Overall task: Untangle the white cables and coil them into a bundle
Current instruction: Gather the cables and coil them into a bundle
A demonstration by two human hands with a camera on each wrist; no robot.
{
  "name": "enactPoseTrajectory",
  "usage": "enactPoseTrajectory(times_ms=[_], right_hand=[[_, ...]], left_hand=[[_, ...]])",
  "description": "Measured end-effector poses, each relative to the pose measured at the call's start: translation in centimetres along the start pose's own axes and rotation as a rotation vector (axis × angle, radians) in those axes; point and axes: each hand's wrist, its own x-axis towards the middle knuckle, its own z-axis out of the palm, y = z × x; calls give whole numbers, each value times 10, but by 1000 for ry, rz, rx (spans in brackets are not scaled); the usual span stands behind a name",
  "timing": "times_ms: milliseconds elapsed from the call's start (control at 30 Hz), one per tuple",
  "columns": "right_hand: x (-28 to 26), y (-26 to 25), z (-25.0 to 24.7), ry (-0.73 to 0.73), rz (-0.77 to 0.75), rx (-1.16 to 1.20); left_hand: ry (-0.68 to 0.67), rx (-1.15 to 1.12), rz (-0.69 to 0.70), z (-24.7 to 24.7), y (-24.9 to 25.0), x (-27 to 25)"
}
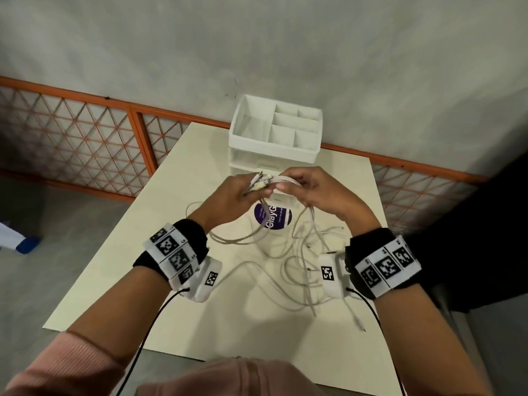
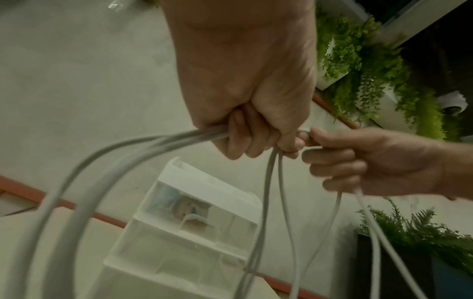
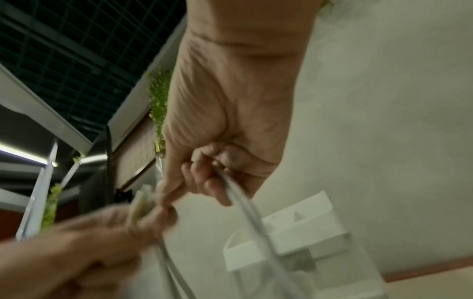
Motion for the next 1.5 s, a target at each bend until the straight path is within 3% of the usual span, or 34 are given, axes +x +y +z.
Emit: enactPoseTrajectory(times_ms=[100,233,367,567,633,700,767,833,900,1000,1067,1133,1200,1333,1500], right_hand=[[-4,36,-1,17,95,59],[-13,97,14,-44,236,-54],[-18,120,21,-4,295,-56],[-13,126,-3,-53,313,-203],[-12,118,-11,69,259,-132],[-10,101,-17,170,217,-70],[-7,81,-22,187,184,-35],[-5,63,-27,164,179,-62],[-2,48,-28,122,183,-114],[3,29,-20,17,151,-204],[8,16,-8,-61,106,-196],[11,3,2,-106,43,-139],[16,-6,5,-108,-2,-76],[21,8,-1,-64,2,-3],[19,82,20,-87,163,40]], left_hand=[[201,63,51,-18,10,3],[516,-7,-4,-50,13,12],[559,82,-8,-54,1,6],[752,-39,-199,-52,-33,-8],[709,24,-275,-52,-48,-14],[580,159,-427,-52,-68,-20],[373,322,-635,-50,-81,-27],[215,387,-725,-46,-83,-31],[233,326,-638,-44,-75,-30],[262,-33,-374,-41,-44,-25],[110,-140,-202,-36,-17,-20],[-84,-70,-99,-26,-3,-13],[-165,9,-48,-15,-6,-7],[-27,83,-28,-23,-21,-5],[203,209,16,-64,-31,0]])
